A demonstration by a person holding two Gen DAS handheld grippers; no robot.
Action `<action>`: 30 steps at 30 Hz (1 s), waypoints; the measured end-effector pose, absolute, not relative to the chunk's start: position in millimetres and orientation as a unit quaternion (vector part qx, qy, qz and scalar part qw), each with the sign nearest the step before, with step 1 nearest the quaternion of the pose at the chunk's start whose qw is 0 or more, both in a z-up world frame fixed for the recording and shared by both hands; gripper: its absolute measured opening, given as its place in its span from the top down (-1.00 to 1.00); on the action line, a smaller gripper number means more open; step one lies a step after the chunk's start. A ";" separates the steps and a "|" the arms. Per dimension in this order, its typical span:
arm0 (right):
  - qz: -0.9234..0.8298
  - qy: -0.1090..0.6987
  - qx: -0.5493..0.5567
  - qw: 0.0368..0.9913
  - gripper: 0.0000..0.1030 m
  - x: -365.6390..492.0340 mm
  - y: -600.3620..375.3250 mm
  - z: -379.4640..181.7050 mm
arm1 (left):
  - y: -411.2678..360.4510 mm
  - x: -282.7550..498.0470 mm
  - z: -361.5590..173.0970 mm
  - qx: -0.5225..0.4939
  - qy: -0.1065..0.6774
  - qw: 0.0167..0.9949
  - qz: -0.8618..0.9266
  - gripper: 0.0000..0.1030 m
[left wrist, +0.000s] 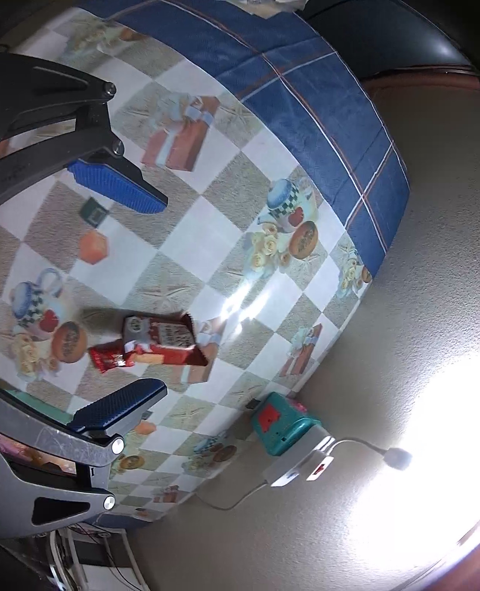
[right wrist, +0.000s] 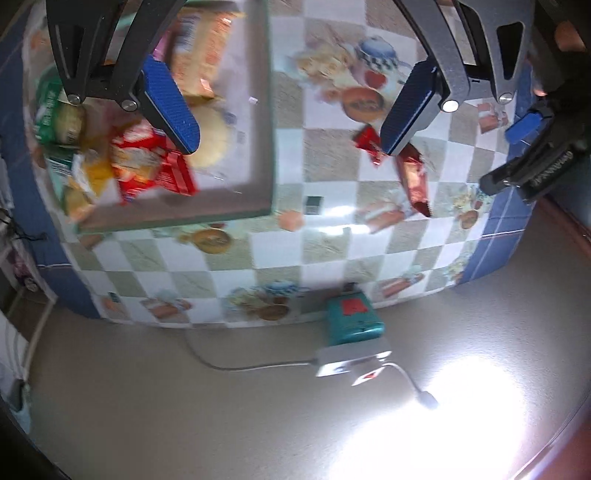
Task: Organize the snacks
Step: 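Withdraw both open tools from the tray toward the last snacks, then grasp the small red candy with the right tool while the left grasps the milk biscuit packet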
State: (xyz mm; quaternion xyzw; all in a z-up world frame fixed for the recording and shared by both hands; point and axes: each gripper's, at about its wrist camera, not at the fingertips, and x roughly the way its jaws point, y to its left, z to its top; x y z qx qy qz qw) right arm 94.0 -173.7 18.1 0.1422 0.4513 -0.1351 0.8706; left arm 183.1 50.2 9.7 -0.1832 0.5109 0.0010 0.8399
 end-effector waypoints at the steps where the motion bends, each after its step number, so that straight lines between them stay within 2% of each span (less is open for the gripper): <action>1: -0.131 0.451 0.140 0.872 -0.93 99.7 -169.8 16.0 | 51.7 186.0 6.4 -0.184 0.510 0.840 0.002 -0.77; 5: -0.111 0.447 0.117 0.880 -0.88 117.5 -154.2 12.8 | 56.3 196.0 -10.8 -0.201 0.525 0.827 -0.009 -0.77; 14: -0.080 0.489 0.085 0.865 -0.44 152.1 -140.3 -38.5 | 53.9 209.4 -41.8 -0.211 0.547 0.810 -0.016 -0.77; 20: -0.053 0.500 0.074 0.861 -0.43 150.8 -132.6 -68.4 | 46.6 216.4 -54.2 -0.245 0.543 0.802 -0.047 -0.77; 25: -0.041 0.502 0.056 0.862 -0.38 152.6 -124.1 -77.6 | 33.4 218.3 -57.9 -0.223 0.550 0.803 -0.060 -0.77; 27: -0.037 0.503 0.049 0.862 -0.28 155.1 -120.5 -79.0 | 31.7 218.5 -61.6 -0.222 0.559 0.796 -0.062 -0.77; 30: -0.031 0.504 0.035 0.862 -0.25 159.8 -113.9 -80.8 | 32.1 218.3 -64.3 -0.217 0.565 0.794 -0.061 -0.77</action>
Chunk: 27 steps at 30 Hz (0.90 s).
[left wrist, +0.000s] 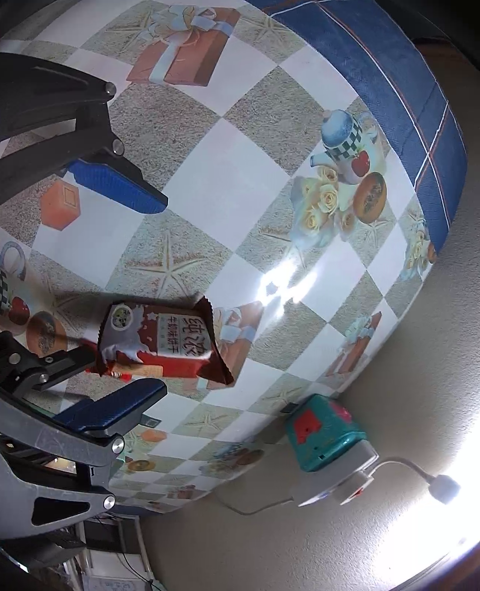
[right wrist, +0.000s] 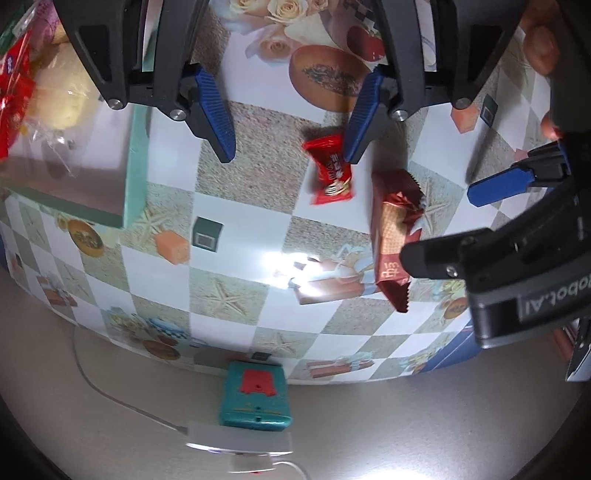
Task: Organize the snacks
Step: 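Grasp the small red candy with the right tool while the left grasps the milk biscuit packet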
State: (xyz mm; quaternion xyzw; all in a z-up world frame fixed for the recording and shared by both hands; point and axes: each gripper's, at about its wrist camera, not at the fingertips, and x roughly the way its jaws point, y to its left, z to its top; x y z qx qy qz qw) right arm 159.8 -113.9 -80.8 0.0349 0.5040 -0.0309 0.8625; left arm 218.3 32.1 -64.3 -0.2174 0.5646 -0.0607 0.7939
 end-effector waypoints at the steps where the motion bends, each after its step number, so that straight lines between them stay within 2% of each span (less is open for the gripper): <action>1: -0.030 0.504 0.030 0.863 -0.24 161.1 -111.9 -81.2 | 32.6 217.9 -64.4 -0.213 0.566 0.795 -0.060 -0.77; 6: -0.028 0.505 0.021 0.862 -0.13 165.6 -109.2 -84.5 | 36.5 217.6 -65.4 -0.210 0.566 0.796 -0.055 -0.77; 17: -0.031 0.505 0.036 0.862 -0.12 168.5 -119.4 -84.9 | 52.3 216.5 -62.5 -0.249 0.548 0.798 -0.037 -0.77; 27: -0.029 0.508 0.032 0.860 -0.12 168.6 -119.1 -82.9 | 37.3 219.6 -69.8 -0.206 0.562 0.800 -0.039 -0.77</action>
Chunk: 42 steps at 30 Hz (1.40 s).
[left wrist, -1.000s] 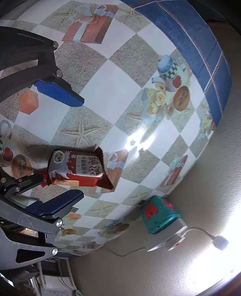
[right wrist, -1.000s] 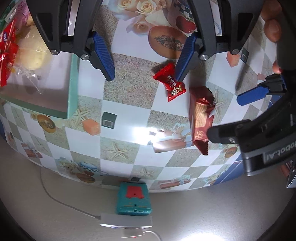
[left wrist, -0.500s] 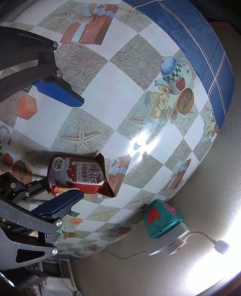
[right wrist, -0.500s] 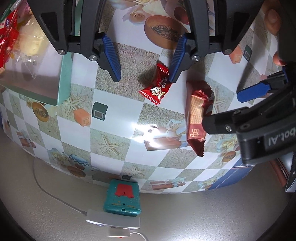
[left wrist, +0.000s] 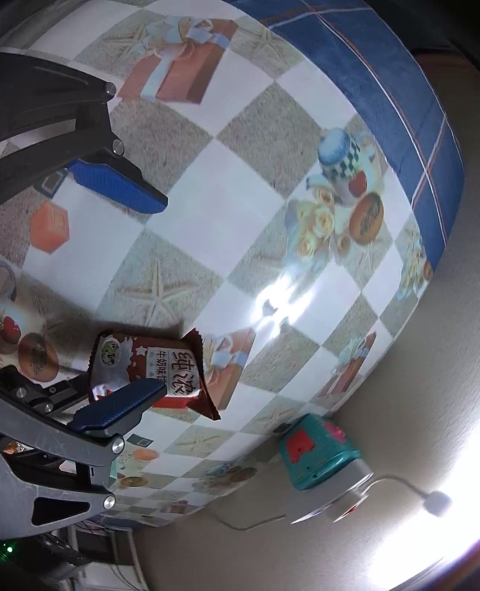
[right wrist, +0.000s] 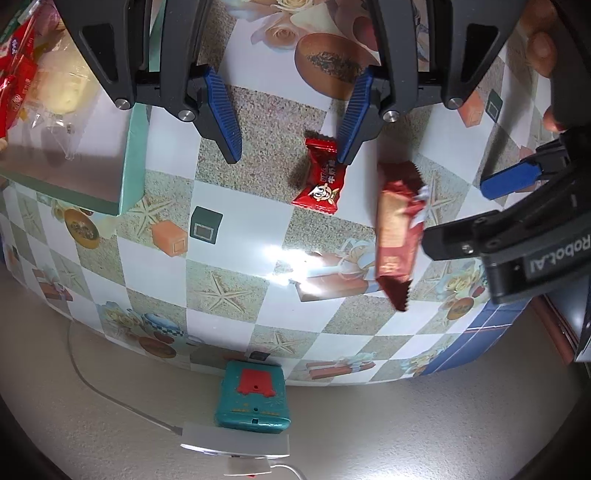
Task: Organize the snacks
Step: 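Grasp the small red candy with the right tool while the left grasps the milk biscuit packet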
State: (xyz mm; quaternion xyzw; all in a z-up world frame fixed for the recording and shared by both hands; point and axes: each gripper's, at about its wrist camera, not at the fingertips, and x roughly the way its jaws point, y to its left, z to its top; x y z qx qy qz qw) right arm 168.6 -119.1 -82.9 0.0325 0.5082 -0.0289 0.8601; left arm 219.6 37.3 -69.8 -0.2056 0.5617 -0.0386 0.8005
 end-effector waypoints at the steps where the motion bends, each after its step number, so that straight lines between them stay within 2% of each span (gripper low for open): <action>1: -0.030 0.509 0.034 0.860 -0.12 168.3 -120.0 -82.7 | 34.1 219.7 -70.6 -0.200 0.563 0.801 -0.040 -0.77; 4: -0.032 0.510 0.041 0.859 -0.12 167.4 -123.5 -81.4 | 26.0 220.7 -70.5 -0.177 0.565 0.805 -0.036 -0.77; 12: -0.033 0.511 0.040 0.858 -0.12 166.9 -126.3 -81.0 | 23.1 221.9 -66.4 -0.203 0.552 0.807 -0.057 -0.77; 19: -0.031 0.506 0.034 0.861 -0.13 171.5 -127.1 -80.4 | -8.1 223.7 -67.5 -0.168 0.555 0.808 -0.099 -0.77; 25: -0.026 0.502 0.028 0.864 -0.12 176.8 -123.2 -83.8 | 12.6 225.2 -67.6 -0.167 0.558 0.809 -0.076 -0.77; 27: -0.025 0.500 0.024 0.865 0.02 179.0 -121.5 -83.9 | 22.0 225.0 -67.2 -0.167 0.558 0.810 -0.061 -0.77; 31: -0.031 0.499 0.027 0.866 0.05 182.4 -120.3 -83.6 | 32.4 225.4 -67.0 -0.191 0.557 0.806 -0.060 -0.77; 33: -0.034 0.499 0.022 0.866 0.14 184.6 -119.6 -83.6 | 32.4 225.2 -66.9 -0.189 0.558 0.806 -0.059 -0.77; 42: -0.067 0.504 0.035 0.861 0.14 182.3 -143.0 -82.3 | 27.9 224.9 -72.0 -0.186 0.563 0.802 -0.066 -0.77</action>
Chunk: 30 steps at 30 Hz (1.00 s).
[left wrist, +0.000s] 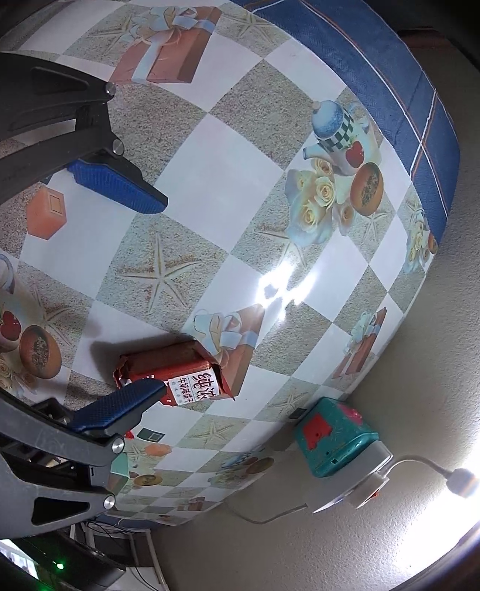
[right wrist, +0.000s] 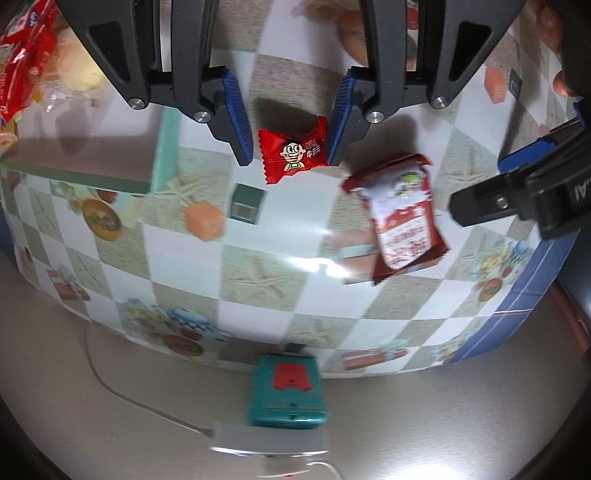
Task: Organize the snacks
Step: 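Grasp the small red candy with the right tool while the left grasps the milk biscuit packet, then lift and carry the red candy and milk biscuit packet over the tray with both tools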
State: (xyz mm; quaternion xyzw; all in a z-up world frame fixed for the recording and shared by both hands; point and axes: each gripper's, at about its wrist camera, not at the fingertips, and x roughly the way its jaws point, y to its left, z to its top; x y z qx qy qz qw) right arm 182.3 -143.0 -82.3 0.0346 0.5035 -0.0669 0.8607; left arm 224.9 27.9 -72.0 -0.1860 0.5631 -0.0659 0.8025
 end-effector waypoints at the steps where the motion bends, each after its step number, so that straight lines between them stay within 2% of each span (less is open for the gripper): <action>1: -0.067 0.504 0.036 0.860 0.14 182.0 -144.8 -82.2 | 27.4 225.1 -71.6 -0.187 0.563 0.802 -0.068 -0.77; 6: -0.052 0.504 0.044 0.861 0.14 183.3 -144.7 -82.0 | 18.0 228.3 -67.3 -0.199 0.557 0.800 -0.099 -0.77; 18: -0.060 0.496 0.056 0.865 0.16 191.0 -154.4 -82.7 | -35.1 247.7 -70.5 -0.119 0.562 0.810 -0.119 -0.74; 20: -0.062 0.495 0.049 0.866 0.29 191.7 -154.7 -82.7 | -38.5 249.2 -72.6 -0.103 0.565 0.811 -0.110 -0.48; 24: -0.062 0.493 0.051 0.867 0.37 191.8 -158.7 -82.1 | -36.4 248.5 -72.1 -0.092 0.558 0.818 -0.104 -0.33; 26: -0.063 0.492 0.051 0.867 0.39 191.9 -159.1 -81.8 | -33.9 248.3 -71.9 -0.101 0.553 0.820 -0.108 -0.09; 30: -0.062 0.491 0.041 0.868 0.46 191.8 -156.4 -81.0 | -28.5 243.6 -70.7 -0.106 0.544 0.825 -0.112 -0.08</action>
